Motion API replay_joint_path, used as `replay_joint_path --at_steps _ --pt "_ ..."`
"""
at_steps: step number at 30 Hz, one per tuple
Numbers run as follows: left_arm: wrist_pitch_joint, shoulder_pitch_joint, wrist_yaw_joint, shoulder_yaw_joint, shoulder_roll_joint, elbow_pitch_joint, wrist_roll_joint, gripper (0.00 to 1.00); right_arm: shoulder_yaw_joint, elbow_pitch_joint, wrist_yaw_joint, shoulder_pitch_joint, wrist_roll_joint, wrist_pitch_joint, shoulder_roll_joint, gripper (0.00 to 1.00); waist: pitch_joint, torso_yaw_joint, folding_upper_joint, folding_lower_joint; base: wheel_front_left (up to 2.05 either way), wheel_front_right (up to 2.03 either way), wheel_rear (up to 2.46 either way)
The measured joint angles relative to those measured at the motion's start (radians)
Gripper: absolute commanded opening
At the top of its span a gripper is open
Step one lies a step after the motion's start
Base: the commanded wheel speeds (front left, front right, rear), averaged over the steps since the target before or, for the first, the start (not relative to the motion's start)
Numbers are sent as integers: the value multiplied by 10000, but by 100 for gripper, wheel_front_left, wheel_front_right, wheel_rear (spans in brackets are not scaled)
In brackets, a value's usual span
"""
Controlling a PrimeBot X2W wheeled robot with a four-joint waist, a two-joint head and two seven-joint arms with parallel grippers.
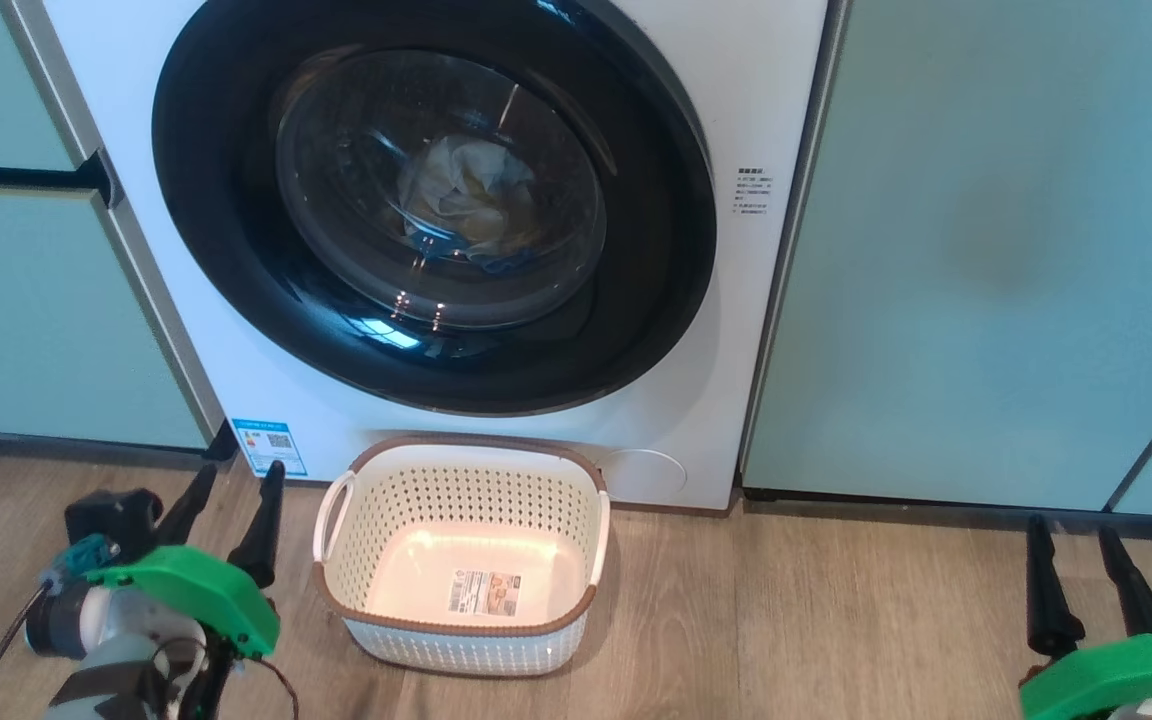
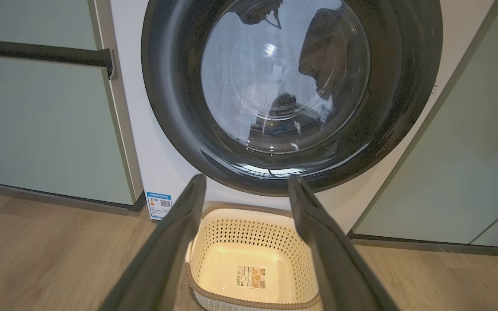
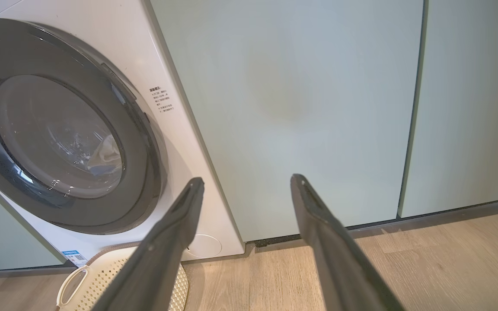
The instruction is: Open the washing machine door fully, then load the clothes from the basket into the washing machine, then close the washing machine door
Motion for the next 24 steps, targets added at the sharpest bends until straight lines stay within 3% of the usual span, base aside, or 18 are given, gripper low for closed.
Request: replay_joint_path --at_steps 14,15,21,24 --pt "0 -47 0 0 0 140 -4 100 119 38 0 1 105 0 2 100 51 -33 0 0 0 0 0" --pt "6 -12 2 -4 -42 194 -4 0 117 127 2 4 102 4 4 0 51 -33 0 0 0 0 0" --pt "71 1149 4 -251 -685 861 -31 0 123 1016 2 857 138 82 17 0 66 -22 0 0 0 0 0" --pt "196 1306 6 -221 -725 865 -305 0 115 1053 2 968 462 151 21 0 95 -2 0 0 0 0 0"
